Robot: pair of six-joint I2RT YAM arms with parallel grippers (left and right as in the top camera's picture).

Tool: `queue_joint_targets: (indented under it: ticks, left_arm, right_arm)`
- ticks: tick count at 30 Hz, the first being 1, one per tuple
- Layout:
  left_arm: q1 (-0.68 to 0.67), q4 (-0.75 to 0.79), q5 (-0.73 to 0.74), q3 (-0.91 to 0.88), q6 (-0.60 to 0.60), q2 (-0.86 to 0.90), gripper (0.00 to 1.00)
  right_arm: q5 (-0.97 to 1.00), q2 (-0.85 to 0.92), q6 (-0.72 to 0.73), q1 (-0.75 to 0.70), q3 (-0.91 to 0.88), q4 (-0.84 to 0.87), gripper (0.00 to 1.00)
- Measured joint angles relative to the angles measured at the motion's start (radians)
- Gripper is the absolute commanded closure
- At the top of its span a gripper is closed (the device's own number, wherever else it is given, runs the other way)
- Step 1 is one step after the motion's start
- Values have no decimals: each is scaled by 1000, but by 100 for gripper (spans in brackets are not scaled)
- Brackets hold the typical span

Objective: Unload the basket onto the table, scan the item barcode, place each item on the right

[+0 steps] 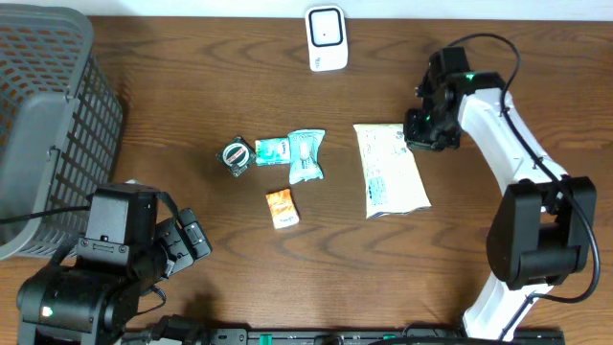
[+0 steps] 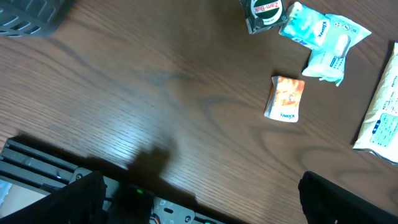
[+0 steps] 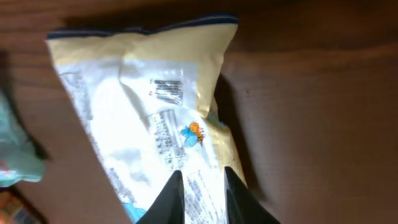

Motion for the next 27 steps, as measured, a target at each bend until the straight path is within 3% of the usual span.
queue_joint_targets:
  ticks: [4, 6, 9, 12, 19, 22, 25, 27]
  left_arm:
    - [0, 0, 0, 0, 0, 0, 3]
    - [0, 0, 0, 0, 0, 0, 2]
    - [0, 0, 0, 0, 0, 0, 2]
    - [0, 0, 0, 0, 0, 0, 2]
    - [0, 0, 0, 0, 0, 0, 2]
    - [0, 0, 0, 0, 0, 0, 2]
    - [0, 0, 0, 0, 0, 0, 2]
    - [0, 0, 0, 0, 0, 0, 3]
  right_arm:
    - [-4, -1, 2, 5, 15, -42, 71]
    - [-5, -1, 0, 11, 14, -64, 71]
    - [-6, -1, -3, 35, 0, -83, 84]
    - [-11, -1, -1, 68, -42, -85, 89]
    - [0, -1, 1, 143, -217, 34, 83]
    - [23, -11, 11, 163, -270, 74, 90]
    - [39, -26, 26, 173, -283, 50, 93]
    - [45, -25, 31, 178, -282, 0, 89]
